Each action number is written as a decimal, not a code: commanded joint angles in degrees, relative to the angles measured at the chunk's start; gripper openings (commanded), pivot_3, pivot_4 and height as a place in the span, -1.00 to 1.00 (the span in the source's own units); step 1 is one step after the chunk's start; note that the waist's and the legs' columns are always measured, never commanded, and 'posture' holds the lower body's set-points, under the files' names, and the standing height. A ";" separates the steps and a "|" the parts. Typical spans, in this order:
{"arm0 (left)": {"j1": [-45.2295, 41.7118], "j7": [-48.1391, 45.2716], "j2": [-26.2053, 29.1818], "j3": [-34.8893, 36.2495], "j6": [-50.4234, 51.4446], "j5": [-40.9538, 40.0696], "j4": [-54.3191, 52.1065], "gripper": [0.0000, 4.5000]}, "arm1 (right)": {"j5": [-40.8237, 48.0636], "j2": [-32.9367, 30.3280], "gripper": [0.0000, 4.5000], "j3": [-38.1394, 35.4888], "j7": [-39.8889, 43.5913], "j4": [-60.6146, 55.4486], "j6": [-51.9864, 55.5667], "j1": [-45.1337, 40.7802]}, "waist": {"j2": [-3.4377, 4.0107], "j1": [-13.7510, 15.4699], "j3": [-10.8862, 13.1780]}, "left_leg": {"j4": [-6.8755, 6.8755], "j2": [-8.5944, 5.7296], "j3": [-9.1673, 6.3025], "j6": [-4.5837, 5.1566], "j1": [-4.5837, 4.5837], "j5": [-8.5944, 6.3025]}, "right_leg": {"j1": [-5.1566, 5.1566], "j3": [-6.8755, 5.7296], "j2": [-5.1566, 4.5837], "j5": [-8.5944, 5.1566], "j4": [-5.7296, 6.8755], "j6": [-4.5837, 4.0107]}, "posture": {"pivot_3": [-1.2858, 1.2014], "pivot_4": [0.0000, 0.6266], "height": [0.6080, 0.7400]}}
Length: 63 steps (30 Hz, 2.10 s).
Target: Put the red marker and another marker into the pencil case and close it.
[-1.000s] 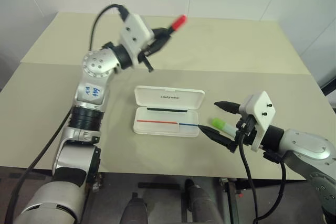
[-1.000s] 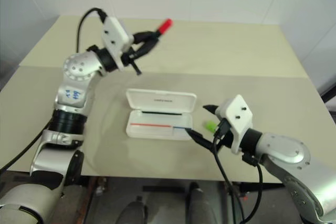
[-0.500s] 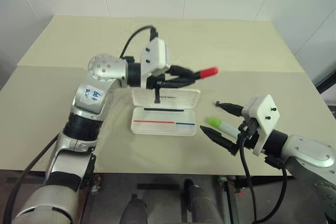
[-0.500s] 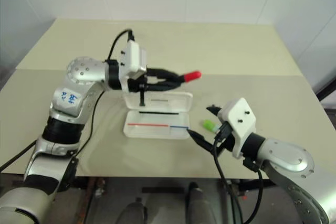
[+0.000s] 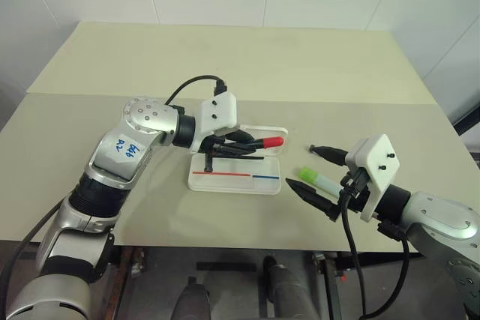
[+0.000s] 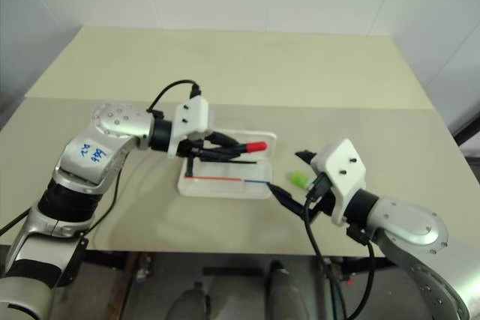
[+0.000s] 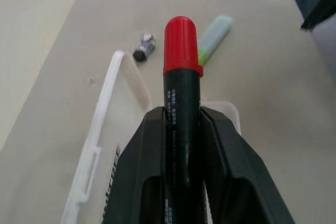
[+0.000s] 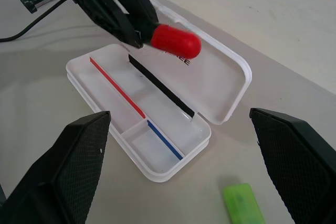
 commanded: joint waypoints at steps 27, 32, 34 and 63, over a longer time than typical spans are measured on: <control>1.12 5.91 -8.51 -7.13 -21.42 19.21 15.42 -0.75 | 0.00 0.13 1.00 0.14 -2.58 -2.02 -0.99 0.40 | 0.00 0.19 0.00 | 0.03 0.00 0.00 0.06 0.03 -0.03 | 0.06 0.00 0.00 0.00 0.01 0.00 | 0.03 -0.52 1.00; 0.80 5.21 -8.35 -7.10 -21.23 20.26 15.44 -0.75 | 0.14 -0.05 1.00 0.00 -2.69 -2.00 -1.00 0.46 | 0.00 0.24 0.00 | 0.04 0.00 0.00 0.07 0.05 -0.03 | 0.08 0.00 0.01 0.00 0.02 0.00 | 0.03 -0.52 1.00; 0.67 4.41 -7.81 -7.15 -20.56 20.47 14.59 -0.42 | 0.15 -0.19 1.00 -0.07 -2.65 -1.96 -0.98 0.46 | 0.00 0.23 0.00 | 0.04 0.00 0.00 0.07 0.06 -0.03 | 0.09 0.00 0.01 0.00 0.02 0.00 | 0.03 -0.52 1.00; 2.65 -2.77 -6.40 -3.08 6.35 6.08 -7.99 0.99 | 0.29 -1.30 1.00 -0.84 -1.60 -1.47 -1.01 0.46 | 0.00 -0.69 0.00 | 0.01 0.00 0.01 0.43 0.65 -0.23 | 0.49 0.01 0.02 -0.25 -0.10 -0.02 | 0.03 -0.52 1.00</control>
